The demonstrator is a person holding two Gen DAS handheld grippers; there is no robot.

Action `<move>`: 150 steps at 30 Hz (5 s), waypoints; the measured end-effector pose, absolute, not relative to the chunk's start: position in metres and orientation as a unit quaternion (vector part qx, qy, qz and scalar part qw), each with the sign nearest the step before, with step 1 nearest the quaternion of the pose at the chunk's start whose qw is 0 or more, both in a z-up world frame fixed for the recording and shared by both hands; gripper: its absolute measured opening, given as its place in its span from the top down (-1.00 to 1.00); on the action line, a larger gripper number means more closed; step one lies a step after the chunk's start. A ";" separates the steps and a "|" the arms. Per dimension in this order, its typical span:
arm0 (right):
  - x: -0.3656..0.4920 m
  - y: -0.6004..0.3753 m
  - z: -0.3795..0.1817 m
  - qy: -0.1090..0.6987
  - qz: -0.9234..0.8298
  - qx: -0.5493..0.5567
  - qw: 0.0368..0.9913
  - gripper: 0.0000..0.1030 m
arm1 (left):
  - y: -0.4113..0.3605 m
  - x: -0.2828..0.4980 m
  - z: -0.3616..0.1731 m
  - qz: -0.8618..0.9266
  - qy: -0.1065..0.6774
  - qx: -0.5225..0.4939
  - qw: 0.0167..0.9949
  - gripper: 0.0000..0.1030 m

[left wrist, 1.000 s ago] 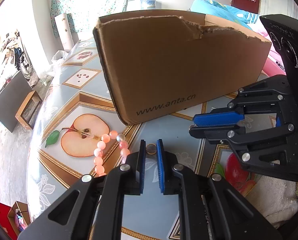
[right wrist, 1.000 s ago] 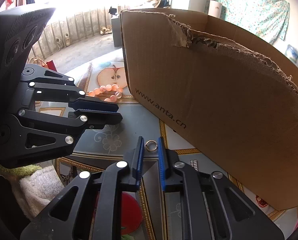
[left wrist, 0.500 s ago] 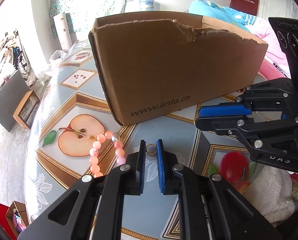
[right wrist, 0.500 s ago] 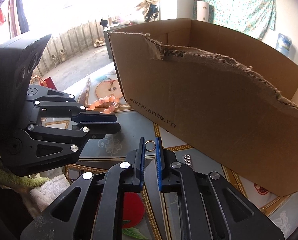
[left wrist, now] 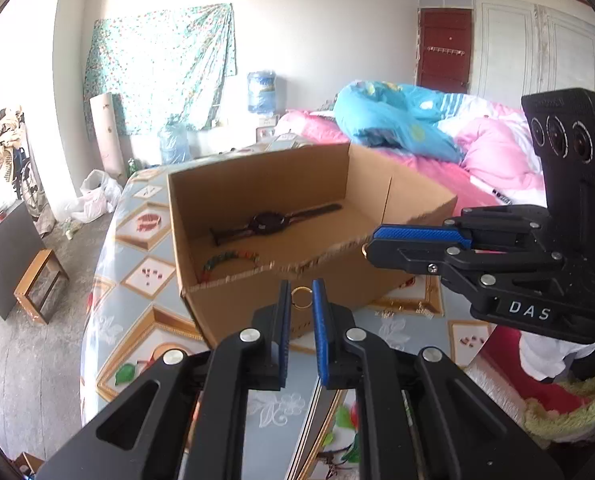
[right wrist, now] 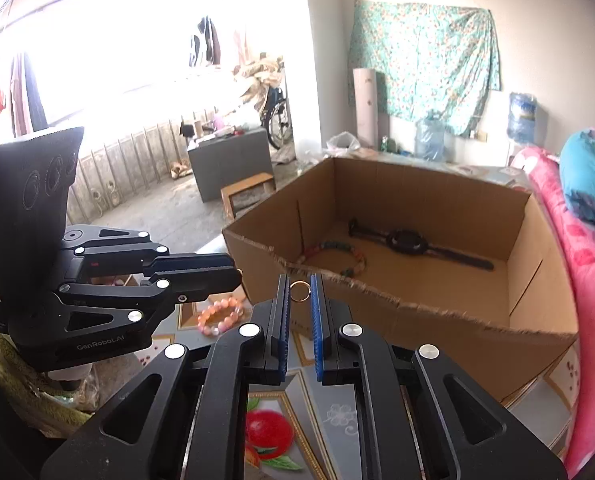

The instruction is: Organize jewelry

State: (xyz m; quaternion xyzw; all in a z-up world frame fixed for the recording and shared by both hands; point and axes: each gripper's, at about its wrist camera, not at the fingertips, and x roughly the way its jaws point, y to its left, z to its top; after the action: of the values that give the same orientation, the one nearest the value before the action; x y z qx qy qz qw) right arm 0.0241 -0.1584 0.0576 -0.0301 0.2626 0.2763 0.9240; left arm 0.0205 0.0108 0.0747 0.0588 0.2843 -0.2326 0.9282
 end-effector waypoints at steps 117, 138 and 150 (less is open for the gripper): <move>0.031 -0.183 -0.029 0.441 0.177 0.045 0.879 0.74 | -0.040 0.035 -0.035 -0.239 0.385 0.121 0.883 0.71; 0.004 -0.155 -0.032 0.412 0.156 -0.074 0.895 0.94 | -0.041 0.035 -0.035 -0.235 0.384 0.120 0.885 0.71; 0.006 -0.191 -0.013 0.402 0.161 0.007 0.901 1.00 | -0.041 0.035 -0.035 -0.234 0.382 0.122 0.886 0.72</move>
State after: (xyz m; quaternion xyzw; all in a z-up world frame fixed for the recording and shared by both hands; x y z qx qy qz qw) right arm 0.0065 -0.1908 -0.0127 0.0068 0.4022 0.1613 0.9012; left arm 0.0347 -0.0410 -0.0345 0.1221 0.3820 -0.2338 0.8858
